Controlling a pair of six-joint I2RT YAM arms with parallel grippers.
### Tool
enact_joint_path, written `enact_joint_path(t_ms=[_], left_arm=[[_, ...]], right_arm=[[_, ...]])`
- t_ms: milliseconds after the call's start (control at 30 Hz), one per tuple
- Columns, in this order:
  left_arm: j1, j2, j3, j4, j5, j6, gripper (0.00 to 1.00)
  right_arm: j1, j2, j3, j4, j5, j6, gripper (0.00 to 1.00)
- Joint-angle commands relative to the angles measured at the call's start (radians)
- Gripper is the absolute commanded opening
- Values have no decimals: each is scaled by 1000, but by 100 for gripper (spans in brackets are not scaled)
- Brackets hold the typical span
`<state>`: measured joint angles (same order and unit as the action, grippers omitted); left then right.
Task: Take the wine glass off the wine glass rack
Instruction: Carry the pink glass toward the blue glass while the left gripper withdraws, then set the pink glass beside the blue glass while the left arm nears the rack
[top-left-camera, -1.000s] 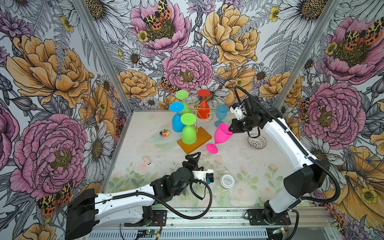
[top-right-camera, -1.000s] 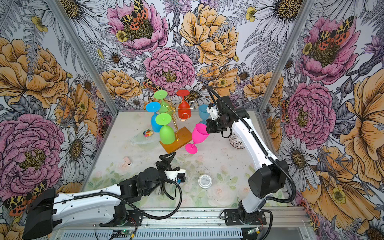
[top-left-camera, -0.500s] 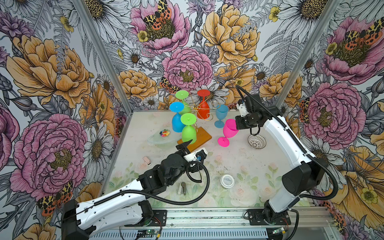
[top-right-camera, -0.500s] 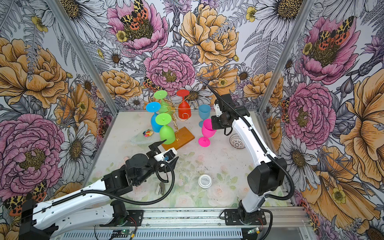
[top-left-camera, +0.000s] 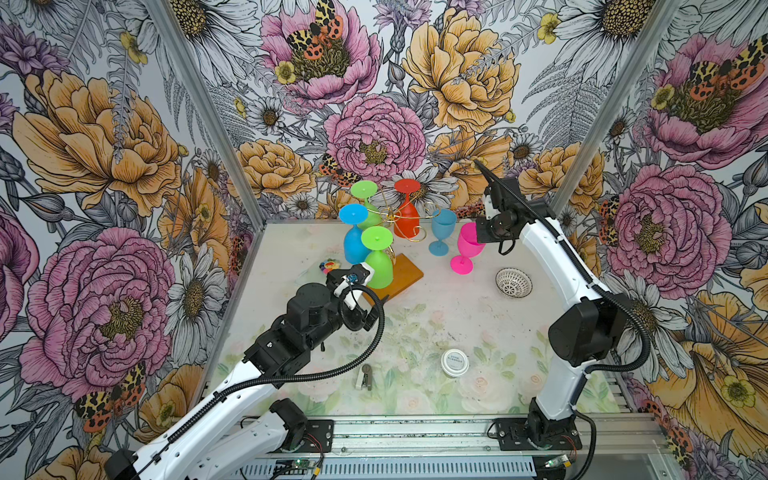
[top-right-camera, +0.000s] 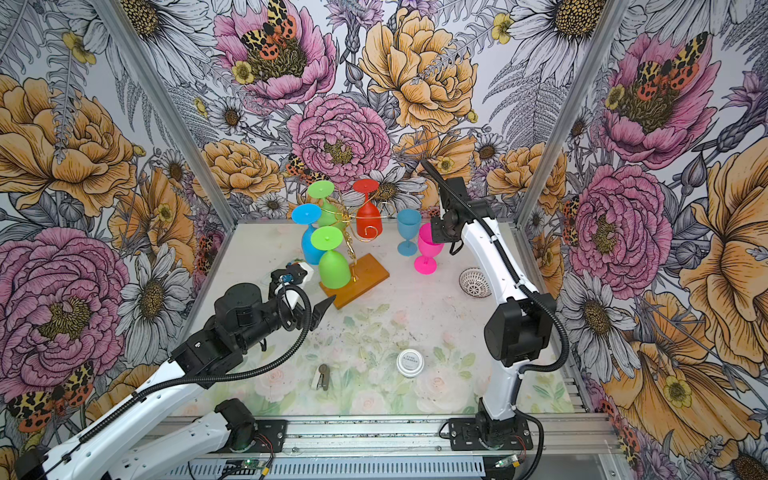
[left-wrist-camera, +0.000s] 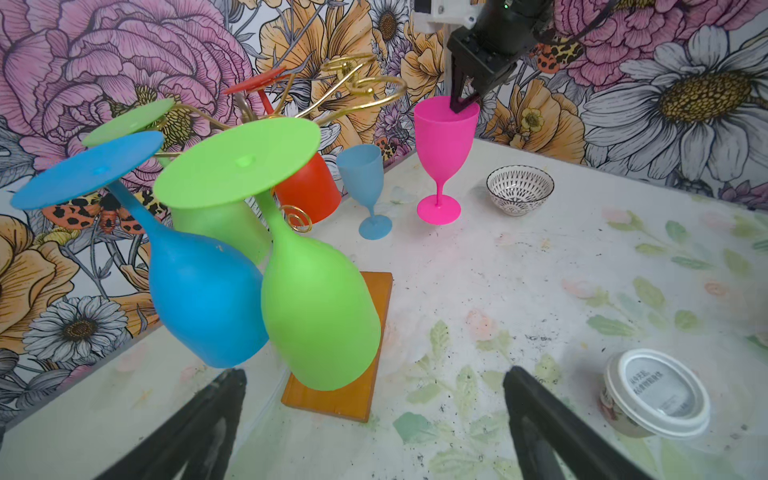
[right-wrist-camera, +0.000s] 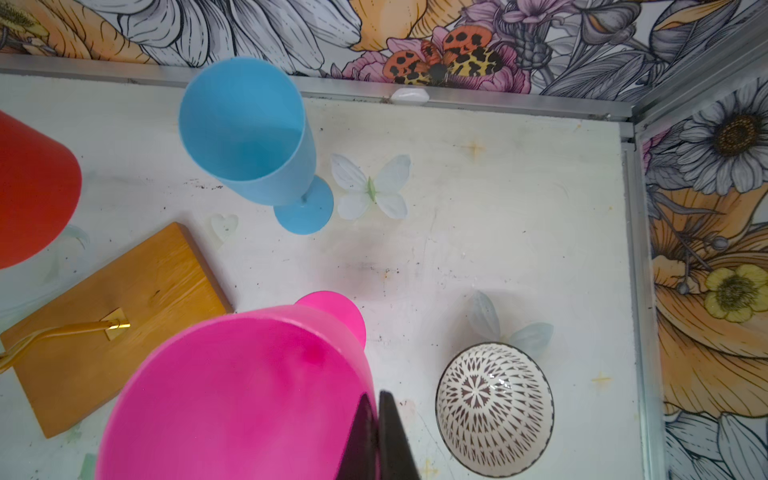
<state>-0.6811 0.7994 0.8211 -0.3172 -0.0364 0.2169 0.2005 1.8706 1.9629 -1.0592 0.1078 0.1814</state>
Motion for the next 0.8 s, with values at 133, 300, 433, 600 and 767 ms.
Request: enact_joint_path(t_ms=[133,300,433,600,767], left_arm=[[74,-50,-15,7,79,-136,99],[152,-51,-28,21,94,-201,97],[243,-52,-56,59,135,-275,96],[306,-45,-52,67,121,-293,96],[368,-43,-52,87,130,-315,97]], right_arm=[[-41,109,130,36,18,1,0],[-63,176,197,36,12,7,0],[-76,227,245,35,7,9,0],[-88,288,305,36,7,7,0],[-96,348,359,36,3,15,0]])
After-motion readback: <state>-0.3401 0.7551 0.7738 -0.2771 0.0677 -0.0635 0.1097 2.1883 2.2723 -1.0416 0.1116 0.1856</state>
